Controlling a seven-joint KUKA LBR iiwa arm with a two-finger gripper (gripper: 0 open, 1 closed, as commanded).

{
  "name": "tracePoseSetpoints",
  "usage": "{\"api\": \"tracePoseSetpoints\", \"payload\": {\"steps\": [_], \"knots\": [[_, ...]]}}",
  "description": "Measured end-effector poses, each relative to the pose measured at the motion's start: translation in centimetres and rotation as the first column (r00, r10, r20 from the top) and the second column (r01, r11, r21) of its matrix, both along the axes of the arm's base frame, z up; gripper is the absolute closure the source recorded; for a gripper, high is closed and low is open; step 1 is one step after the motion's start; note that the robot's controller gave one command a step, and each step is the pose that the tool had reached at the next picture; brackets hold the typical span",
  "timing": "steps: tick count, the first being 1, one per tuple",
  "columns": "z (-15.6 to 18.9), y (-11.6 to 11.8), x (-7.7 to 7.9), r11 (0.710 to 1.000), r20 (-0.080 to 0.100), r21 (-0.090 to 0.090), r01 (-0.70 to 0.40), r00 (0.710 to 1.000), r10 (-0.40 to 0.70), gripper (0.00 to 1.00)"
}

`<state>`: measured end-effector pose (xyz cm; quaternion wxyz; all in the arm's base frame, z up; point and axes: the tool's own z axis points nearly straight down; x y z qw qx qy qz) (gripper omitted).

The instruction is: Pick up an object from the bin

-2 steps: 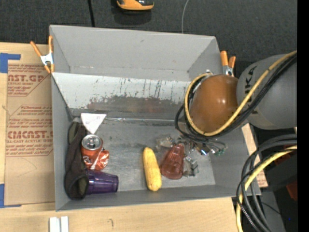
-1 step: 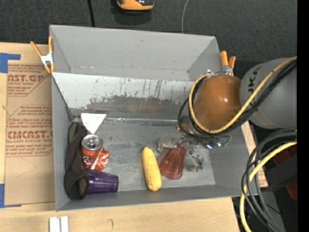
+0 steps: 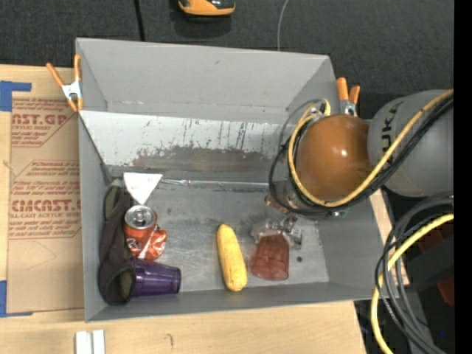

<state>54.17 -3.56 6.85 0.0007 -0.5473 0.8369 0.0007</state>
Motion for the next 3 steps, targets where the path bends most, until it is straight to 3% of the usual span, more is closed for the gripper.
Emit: {"api": "tracePoseSetpoints", "payload": {"steps": [2,3], "knots": [[0.6,0.1,-0.2,0.998,-0.007,0.001,-0.067,0.998,0.067,1.00],[2.8,0.2,-0.3,0.998,-0.010,0.002,-0.061,0.998,0.061,1.00]]}}
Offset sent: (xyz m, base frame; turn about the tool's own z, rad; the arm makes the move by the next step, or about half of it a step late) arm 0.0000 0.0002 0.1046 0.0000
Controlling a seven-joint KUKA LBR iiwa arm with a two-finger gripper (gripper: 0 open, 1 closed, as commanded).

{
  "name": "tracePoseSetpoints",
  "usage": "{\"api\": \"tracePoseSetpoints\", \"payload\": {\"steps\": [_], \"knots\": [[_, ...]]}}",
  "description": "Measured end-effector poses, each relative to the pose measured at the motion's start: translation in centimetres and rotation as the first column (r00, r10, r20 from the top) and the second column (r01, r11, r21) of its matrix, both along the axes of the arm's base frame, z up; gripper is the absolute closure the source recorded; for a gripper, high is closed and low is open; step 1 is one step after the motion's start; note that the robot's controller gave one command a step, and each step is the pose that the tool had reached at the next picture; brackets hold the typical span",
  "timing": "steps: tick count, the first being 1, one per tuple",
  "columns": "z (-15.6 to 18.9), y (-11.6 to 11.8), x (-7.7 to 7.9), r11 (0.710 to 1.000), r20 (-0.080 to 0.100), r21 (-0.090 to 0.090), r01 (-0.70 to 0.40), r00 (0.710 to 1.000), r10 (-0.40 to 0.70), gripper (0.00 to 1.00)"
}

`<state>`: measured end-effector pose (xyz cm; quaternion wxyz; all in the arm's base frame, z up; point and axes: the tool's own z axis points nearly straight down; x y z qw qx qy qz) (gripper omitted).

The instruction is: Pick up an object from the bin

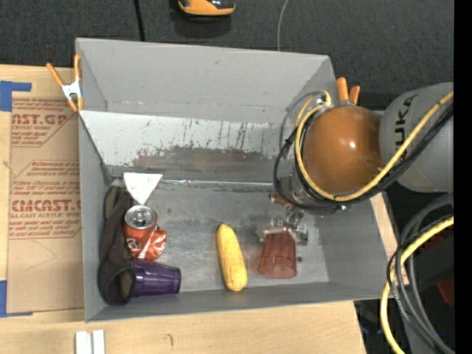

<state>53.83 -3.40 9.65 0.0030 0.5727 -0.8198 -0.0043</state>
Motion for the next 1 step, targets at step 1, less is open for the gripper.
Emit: {"api": "tracePoseSetpoints", "payload": {"steps": [1], "knots": [[2.04,-0.03,0.22,1.000,0.007,-0.001,0.005,1.000,-0.005,1.00]]}}
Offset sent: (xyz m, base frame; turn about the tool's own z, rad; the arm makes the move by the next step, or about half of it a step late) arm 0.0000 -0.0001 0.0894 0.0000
